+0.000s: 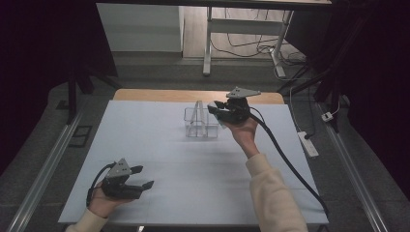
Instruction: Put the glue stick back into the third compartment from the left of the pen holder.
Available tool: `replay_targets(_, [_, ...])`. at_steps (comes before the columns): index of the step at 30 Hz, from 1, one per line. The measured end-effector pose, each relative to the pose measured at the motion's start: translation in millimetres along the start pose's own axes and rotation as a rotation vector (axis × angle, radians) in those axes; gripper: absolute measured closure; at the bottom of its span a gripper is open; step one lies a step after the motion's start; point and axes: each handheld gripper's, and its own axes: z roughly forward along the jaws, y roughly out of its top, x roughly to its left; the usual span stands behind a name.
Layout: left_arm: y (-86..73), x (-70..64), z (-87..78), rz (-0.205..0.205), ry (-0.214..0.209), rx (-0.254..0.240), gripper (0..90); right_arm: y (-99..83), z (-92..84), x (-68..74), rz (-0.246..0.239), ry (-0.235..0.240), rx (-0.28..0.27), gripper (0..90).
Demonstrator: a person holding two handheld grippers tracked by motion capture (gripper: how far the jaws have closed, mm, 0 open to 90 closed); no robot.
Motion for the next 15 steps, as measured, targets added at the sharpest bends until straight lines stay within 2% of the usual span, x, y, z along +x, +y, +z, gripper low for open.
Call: replay_targets(15, [-0.6,0.2,-1.6,-0.003,0.003,-0.005,27.2,2.1,18.9,-11.6,0.033,-0.005,-0.023,64.7])
